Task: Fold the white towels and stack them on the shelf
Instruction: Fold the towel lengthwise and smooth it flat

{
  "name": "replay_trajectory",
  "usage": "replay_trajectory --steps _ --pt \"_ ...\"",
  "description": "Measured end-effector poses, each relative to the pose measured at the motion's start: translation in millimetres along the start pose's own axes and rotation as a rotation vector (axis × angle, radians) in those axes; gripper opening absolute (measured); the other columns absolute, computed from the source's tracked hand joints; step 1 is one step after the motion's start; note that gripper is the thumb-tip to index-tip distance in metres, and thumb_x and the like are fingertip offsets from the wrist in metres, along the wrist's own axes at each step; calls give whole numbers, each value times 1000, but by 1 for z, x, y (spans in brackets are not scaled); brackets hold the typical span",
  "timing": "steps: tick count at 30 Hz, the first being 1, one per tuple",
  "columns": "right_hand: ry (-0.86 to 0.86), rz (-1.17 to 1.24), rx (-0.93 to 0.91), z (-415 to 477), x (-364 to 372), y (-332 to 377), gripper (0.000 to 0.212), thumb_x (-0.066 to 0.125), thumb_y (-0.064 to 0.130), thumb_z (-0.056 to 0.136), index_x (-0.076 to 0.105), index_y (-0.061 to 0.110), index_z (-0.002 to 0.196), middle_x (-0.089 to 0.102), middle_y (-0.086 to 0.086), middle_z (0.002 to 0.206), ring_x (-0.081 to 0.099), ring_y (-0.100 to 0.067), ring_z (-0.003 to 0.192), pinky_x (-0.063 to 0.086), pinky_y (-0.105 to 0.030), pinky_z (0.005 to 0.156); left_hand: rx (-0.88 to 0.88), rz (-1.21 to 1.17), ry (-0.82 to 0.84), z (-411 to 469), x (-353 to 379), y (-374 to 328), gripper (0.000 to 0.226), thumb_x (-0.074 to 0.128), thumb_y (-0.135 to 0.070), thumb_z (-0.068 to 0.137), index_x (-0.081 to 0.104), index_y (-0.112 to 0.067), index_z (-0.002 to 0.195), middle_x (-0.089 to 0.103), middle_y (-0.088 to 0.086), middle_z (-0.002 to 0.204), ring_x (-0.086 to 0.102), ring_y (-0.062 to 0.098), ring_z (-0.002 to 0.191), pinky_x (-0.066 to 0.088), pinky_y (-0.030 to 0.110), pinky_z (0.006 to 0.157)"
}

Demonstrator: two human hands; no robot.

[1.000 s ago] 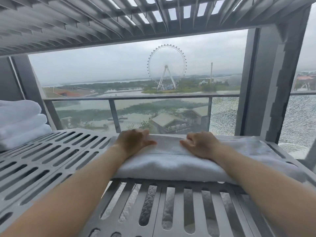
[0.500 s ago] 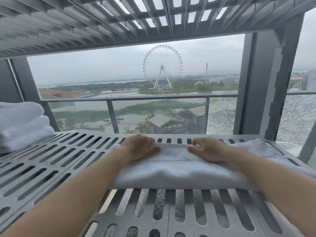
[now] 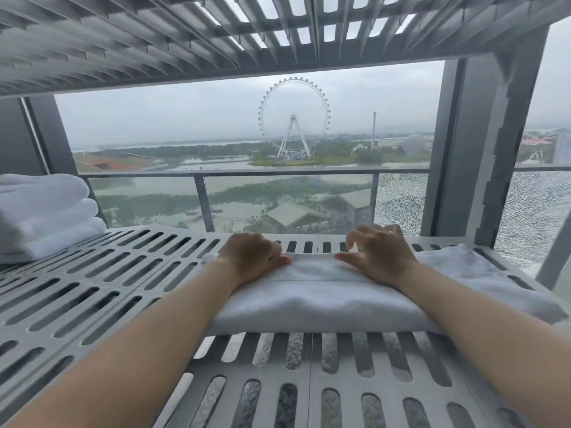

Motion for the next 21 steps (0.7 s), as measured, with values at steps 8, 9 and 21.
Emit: replay_trajectory --steps 8,9,21 --pt "210 341 -37 -22 -33 36 22 47 43 91 65 29 95 65 10 99 60 -12 93 45 -30 78 -20 -512 67 -21 -23 -62 45 32 -41 98 43 -19 136 43 -1 144 38 15 132 21 23 105" --pt "339 351 -26 -26 -32 35 30 40 45 94 63 30 108 64 9 113 56 -11 103 42 -29 85 -25 -546 180 -24 -19 -70 53 25 -45 98 32 -17 143 31 1 151 25 13 139 12 21 105" --pt "738 289 -176 -60 -31 7 70 6 74 76 2 48 142 -6 18 154 -11 0 139 -12 -30 110 -21 -350 441 -51 -10 -59 66 15 -61 92 -1 -28 147 -6 -10 156 -9 3 140 -13 36 110"
Point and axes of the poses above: each hand's wrist, its own z-axis towards the middle knuckle, its own x-axis out of the palm, y = z × x, the point moved 1 cm from there along z, towards the middle knuckle
